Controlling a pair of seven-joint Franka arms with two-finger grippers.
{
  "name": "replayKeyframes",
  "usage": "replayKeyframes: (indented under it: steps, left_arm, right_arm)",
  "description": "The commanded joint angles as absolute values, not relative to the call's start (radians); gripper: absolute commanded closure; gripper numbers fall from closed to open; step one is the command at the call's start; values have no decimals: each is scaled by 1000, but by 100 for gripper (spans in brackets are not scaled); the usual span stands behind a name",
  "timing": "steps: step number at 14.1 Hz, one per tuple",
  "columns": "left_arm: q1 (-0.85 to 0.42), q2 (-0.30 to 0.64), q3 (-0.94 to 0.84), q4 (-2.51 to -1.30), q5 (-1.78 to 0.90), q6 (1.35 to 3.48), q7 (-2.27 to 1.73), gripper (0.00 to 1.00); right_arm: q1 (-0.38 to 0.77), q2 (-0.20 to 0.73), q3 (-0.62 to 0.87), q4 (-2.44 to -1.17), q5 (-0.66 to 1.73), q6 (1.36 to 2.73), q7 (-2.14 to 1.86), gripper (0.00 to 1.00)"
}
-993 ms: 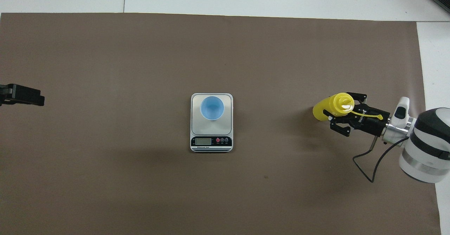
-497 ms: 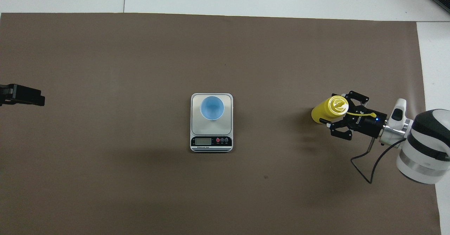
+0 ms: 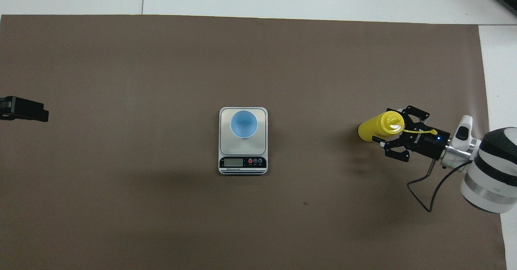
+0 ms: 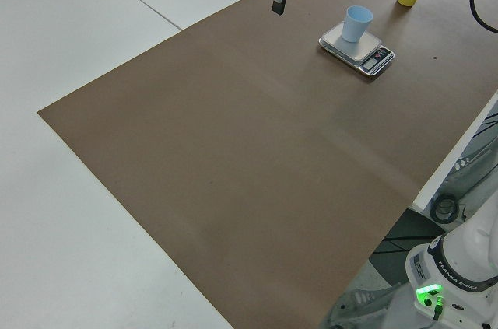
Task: Pour seasoning into cup on scale with both arms
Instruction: 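Open the right gripper and release the yellow bottle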
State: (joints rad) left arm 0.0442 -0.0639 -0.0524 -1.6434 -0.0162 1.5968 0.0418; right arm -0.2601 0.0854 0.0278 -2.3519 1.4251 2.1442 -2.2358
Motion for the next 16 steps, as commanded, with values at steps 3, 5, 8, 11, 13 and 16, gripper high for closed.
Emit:
replayKeyframes:
  steps: [3,5,8,11,13,16]
  left_arm:
    - [51,-86,-54,-1671,-11,1608,46,0]
    - [51,-86,-54,-1671,-11,1608,46,0]
    - [51,-86,-54,-1671,-11,1608,46,0]
    - [51,-86,-55,-1671,-11,1608,46,0]
    - [51,-86,-54,-1671,-11,1608,46,0]
    - [51,-86,-54,-1671,-11,1608,46,0]
  right_arm:
    - [-340,54,31,-2379,1309,2126,-2256,0]
    - [-370,54,31,-2379,1247,2129,-2256,0]
    - [-416,51,26,-2364,1139,2135,-2246,0]
    - [-468,49,20,-2352,1072,2145,-2189,0]
    - [-468,43,18,-2291,992,2145,-2137,0]
    - [-462,31,23,-2150,736,2135,-1840,0]
